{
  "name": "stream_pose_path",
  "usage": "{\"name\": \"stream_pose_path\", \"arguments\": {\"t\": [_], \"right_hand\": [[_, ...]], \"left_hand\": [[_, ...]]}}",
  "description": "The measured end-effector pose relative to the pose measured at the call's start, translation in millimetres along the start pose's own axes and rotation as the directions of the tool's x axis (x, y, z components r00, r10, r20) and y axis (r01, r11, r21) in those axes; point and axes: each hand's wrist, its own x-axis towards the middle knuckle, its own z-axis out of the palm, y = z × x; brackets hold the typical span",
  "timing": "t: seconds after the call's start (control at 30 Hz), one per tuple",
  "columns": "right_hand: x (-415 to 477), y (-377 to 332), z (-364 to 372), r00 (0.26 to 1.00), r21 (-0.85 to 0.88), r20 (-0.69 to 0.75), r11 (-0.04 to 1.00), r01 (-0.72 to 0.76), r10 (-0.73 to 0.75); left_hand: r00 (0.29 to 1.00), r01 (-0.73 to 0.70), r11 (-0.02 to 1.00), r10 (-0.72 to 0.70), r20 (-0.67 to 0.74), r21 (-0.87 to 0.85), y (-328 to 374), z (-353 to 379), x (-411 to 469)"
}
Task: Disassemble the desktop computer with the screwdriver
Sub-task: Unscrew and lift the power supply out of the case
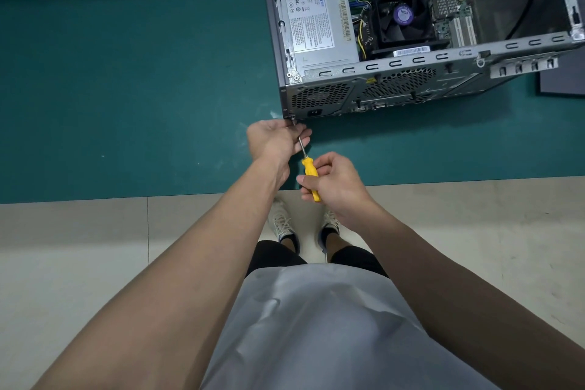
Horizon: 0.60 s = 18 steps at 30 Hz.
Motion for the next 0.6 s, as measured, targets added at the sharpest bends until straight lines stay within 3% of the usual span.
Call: {"name": "stream_pose_path", "arguments": {"t": [0.2, 0.47, 0.6], "right_hand": [[-2, -2, -6, 0.972, 0.170, 0.214, 0.977, -0.130, 0.092], [2, 1, 5, 0.999, -0.070, -0.041, 0.997, 0.033, -0.036], [5, 6, 5, 0.982, -0.287, -0.118, 0.952, 0.108, -0.147]], "left_hand": [[0.998, 0.018, 0.999, -0.017, 0.057, -0.033, 0, -1, 2], [0.998, 0.003, 0.998, -0.007, -0.068, -0.058, 0, 4, 2], [0.993, 0.013, 0.998, -0.020, -0.115, -0.054, 0, 6, 5]]}}
